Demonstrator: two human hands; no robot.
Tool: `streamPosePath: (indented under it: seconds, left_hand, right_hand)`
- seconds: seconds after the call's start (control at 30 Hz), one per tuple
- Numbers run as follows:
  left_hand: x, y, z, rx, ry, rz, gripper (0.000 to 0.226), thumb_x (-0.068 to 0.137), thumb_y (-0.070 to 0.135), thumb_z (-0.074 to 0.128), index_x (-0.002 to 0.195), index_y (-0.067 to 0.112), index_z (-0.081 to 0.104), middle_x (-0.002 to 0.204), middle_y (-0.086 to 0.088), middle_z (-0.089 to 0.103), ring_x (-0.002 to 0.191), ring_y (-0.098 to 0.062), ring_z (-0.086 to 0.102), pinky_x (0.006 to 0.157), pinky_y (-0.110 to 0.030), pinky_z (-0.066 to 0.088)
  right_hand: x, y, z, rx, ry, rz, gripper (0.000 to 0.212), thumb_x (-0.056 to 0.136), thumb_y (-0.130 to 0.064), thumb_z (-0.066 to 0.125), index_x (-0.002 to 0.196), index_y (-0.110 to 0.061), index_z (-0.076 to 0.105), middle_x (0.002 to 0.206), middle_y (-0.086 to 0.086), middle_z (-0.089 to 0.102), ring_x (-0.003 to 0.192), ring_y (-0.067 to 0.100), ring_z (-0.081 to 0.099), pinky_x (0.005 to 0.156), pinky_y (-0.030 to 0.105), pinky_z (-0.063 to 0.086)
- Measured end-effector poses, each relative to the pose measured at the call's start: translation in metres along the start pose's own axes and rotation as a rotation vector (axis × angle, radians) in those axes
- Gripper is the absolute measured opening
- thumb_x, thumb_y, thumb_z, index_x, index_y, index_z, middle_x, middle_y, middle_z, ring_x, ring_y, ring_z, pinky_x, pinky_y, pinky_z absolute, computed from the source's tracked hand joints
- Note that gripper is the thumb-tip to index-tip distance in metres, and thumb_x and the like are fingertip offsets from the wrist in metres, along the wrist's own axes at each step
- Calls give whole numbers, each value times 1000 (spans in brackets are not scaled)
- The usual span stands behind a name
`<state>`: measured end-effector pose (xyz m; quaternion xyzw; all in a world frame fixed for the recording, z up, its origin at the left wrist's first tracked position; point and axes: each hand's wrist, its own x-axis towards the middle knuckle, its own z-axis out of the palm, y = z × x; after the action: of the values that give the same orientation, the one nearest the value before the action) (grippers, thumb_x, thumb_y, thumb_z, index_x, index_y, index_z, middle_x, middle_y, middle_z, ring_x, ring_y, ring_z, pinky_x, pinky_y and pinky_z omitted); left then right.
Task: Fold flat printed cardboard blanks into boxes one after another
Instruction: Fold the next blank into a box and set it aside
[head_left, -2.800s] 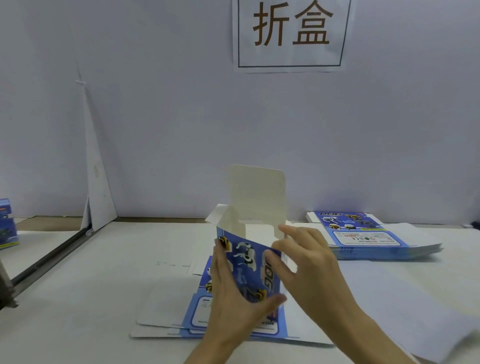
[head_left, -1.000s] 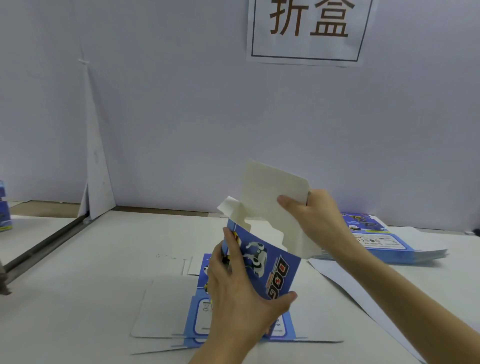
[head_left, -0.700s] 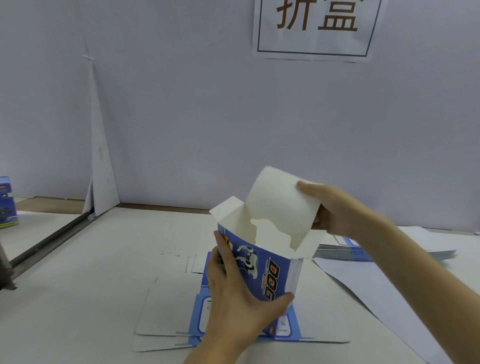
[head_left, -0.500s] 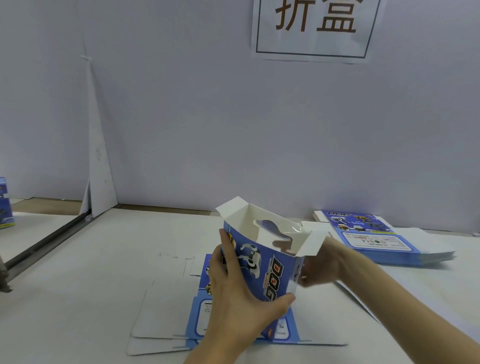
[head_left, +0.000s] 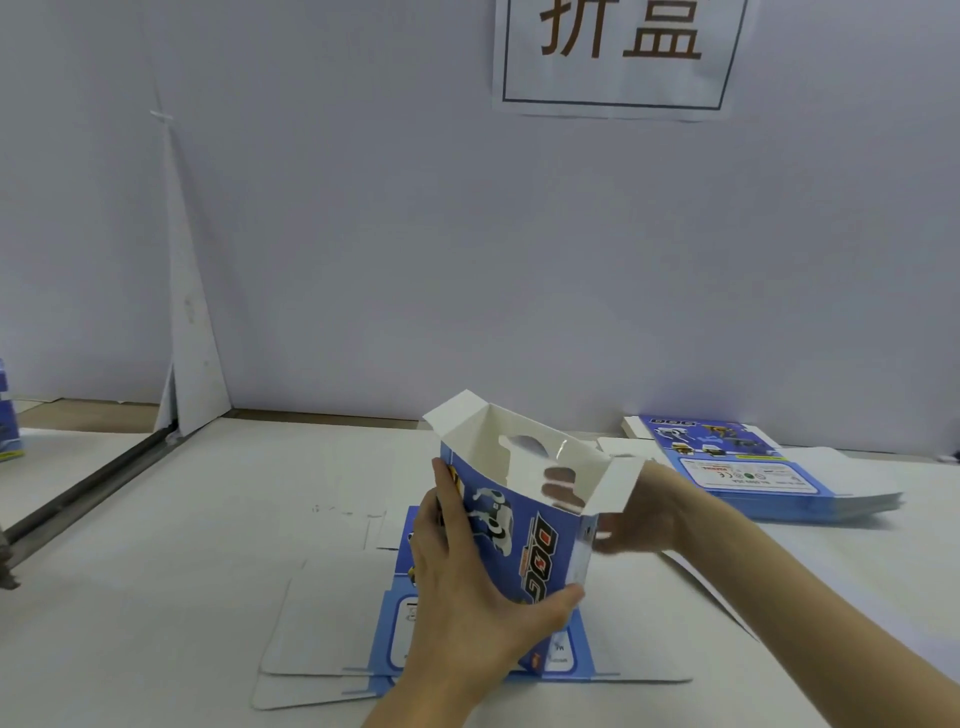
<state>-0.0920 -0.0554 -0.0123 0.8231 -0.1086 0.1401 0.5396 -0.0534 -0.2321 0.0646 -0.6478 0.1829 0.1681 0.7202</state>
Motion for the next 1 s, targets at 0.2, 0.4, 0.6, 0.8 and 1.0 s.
streamPosePath:
  seconds: [0.2, 0.4, 0.6, 0.8, 1.0]
  left_hand:
    - [3, -2, -2, -4, -38, 20, 133, 43, 79, 70, 118, 67, -39, 127, 43, 6, 140, -10, 14, 110, -47, 33]
    - [3, -2, -1, -38, -1, 19, 130, 42, 79, 69, 121, 68, -34, 136, 32, 11, 137, -8, 19, 107, -42, 36]
    - [4, 1, -1, 0, 12, 28, 129, 41, 79, 65, 116, 67, -39, 132, 35, 9, 132, -2, 16, 109, -41, 34]
    - [1, -1, 1, 30, 14, 13, 126, 42, 79, 62, 120, 63, -36, 143, 24, 8, 131, -2, 16, 111, -37, 31]
    - [-2, 1, 6, 9, 48, 6, 127, 44, 73, 65, 124, 60, -33, 141, 19, 9, 131, -3, 17, 111, -38, 31]
  right_hand:
    - [-12, -40, -3, -1, 251, -626, 20, 93, -8, 58, 112, -9, 62, 85, 8, 68, 64, 13, 67, 50, 22, 51]
    - [-22, -50, 3, -573, 359, -1124, 42, 92, 3, 54, 89, -35, 71, 77, -15, 67, 66, 2, 54, 61, 12, 41]
    - [-38, -56, 16, -422, 271, -1049, 28, 91, -46, 58, 116, -37, 67, 82, -11, 64, 75, 8, 55, 71, 27, 46]
    - [-49, -65, 34, -173, 241, -676, 10, 89, -19, 63, 87, -14, 72, 74, 6, 65, 65, 20, 58, 59, 27, 48]
    - [-54, -85, 37, -643, 435, -816, 21, 82, -12, 63, 70, -28, 71, 69, -6, 67, 67, 13, 57, 59, 21, 45]
